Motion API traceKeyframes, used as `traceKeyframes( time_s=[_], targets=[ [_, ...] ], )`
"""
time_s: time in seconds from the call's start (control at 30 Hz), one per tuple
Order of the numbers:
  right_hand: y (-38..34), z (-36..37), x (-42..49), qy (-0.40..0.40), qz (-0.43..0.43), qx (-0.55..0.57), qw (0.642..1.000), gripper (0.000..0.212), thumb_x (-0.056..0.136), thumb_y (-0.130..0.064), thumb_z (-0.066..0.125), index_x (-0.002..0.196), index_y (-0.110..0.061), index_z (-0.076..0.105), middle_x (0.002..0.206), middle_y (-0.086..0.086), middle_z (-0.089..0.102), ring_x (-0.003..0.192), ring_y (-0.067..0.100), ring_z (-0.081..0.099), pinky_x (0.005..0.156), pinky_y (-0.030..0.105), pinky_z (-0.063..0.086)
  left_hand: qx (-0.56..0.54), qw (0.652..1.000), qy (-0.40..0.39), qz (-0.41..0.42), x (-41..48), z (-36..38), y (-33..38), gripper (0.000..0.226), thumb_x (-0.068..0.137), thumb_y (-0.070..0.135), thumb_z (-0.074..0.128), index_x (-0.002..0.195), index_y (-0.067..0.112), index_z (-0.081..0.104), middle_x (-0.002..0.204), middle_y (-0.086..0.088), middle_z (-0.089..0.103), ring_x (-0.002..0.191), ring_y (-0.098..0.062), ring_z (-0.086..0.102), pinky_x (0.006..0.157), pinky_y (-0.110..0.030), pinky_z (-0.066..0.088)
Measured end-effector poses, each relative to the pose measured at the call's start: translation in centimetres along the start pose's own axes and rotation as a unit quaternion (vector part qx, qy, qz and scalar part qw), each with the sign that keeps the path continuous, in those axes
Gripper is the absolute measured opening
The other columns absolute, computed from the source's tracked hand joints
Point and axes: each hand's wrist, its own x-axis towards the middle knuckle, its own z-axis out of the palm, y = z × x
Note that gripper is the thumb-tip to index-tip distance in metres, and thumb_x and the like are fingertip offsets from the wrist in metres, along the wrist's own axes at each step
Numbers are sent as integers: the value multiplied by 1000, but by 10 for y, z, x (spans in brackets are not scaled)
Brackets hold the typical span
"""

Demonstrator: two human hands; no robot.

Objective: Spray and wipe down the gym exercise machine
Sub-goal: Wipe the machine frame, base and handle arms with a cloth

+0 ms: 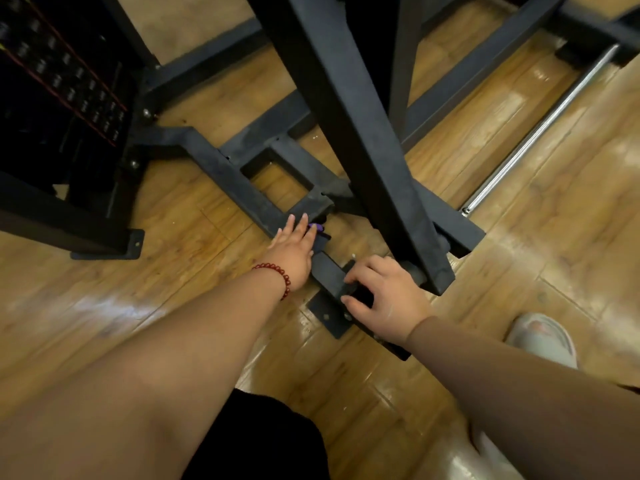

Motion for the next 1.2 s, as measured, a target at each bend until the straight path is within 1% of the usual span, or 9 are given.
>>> traceKeyframes(
  time_s=[0.07, 0.2, 0.37, 0.47, 0.57, 0.67, 0.83, 1.07, 1.2],
  targets=[
    [-11, -9, 14, 65, -49, 21, 996, 36, 86, -46, 55, 104, -19, 68, 105, -4, 61, 99, 17, 55, 89, 37, 49, -3, 1000, 1, 12, 5, -2, -4, 55, 106, 19, 29, 156, 17, 5, 163, -2, -11, 149, -22, -13, 119, -34, -5],
    [-34, -46, 66, 248, -99, 63, 962, 30, 84, -36, 66, 101, -12, 71, 108, 4, 63, 105, 18, 54, 96, 16, 33, -14, 998, 40, 40, 7, 0, -14, 55, 106, 17, 30, 156, 18, 8, 164, -2, -4, 150, -21, -10, 119, -31, -5],
    [-32, -78, 112, 353, -131, 47, 925, 37, 85, -31, 72, 115, -9, 66, 128, 13, 54, 121, 22, 44, 103, 30, 38, -138, 975, 168, -53, 27, -7, -28, 53, 102, 4, 32, 154, 8, 18, 162, -10, 12, 150, -21, 5, 115, -21, -6],
    [-24, -80, 135, 349, -134, -5, 928, 53, 89, -27, 69, 134, -5, 53, 143, 18, 44, 133, 26, 37, 114, 37, 30, -170, 958, 218, -75, 27, -14, -45, 57, 100, 0, 38, 153, 9, 22, 161, -6, 15, 150, -21, 13, 120, -26, 8],
    [-18, -68, 146, 360, -145, -85, 918, 56, 95, -17, 60, 144, 1, 39, 149, 24, 37, 139, 34, 32, 118, 40, 25, -102, 973, 200, -44, 13, 0, -56, 59, 102, 13, 38, 155, 18, 13, 163, 2, 3, 150, -15, 2, 122, -34, 14],
    [-15, -62, 148, 363, -155, -121, 911, 53, 96, -8, 54, 144, 4, 36, 150, 26, 35, 140, 38, 30, 120, 38, 21, -72, 982, 169, -41, 15, 13, -51, 60, 105, 31, 30, 155, 17, 0, 161, 2, -13, 148, -15, -14, 122, -34, -2],
    [-14, -59, 149, 353, -180, -177, 901, 56, 95, -1, 48, 147, 5, 28, 153, 26, 28, 144, 37, 24, 121, 43, 17, -75, 980, 168, -74, 39, 2, -58, 58, 105, 36, 24, 155, 18, 1, 163, -1, -9, 149, -17, -12, 117, -30, -11],
    [-14, -58, 145, 312, -223, -277, 881, 48, 99, -10, 34, 146, -6, 41, 154, 15, 34, 144, 35, 21, 121, 43, 13, -36, 988, 150, -13, 22, 8, -60, 57, 106, 33, 23, 154, 20, -4, 162, 2, -12, 148, -16, -16, 116, -29, -15],
    [-15, -57, 144, 306, -234, -336, 860, 49, 97, -16, 42, 146, -10, 44, 154, 12, 35, 144, 35, 23, 121, 44, 9, -82, 973, 178, -120, 46, -13, -77, 56, 106, 29, 25, 156, 19, 3, 164, -1, -5, 150, -19, -10, 118, -31, -8]
  ],
)
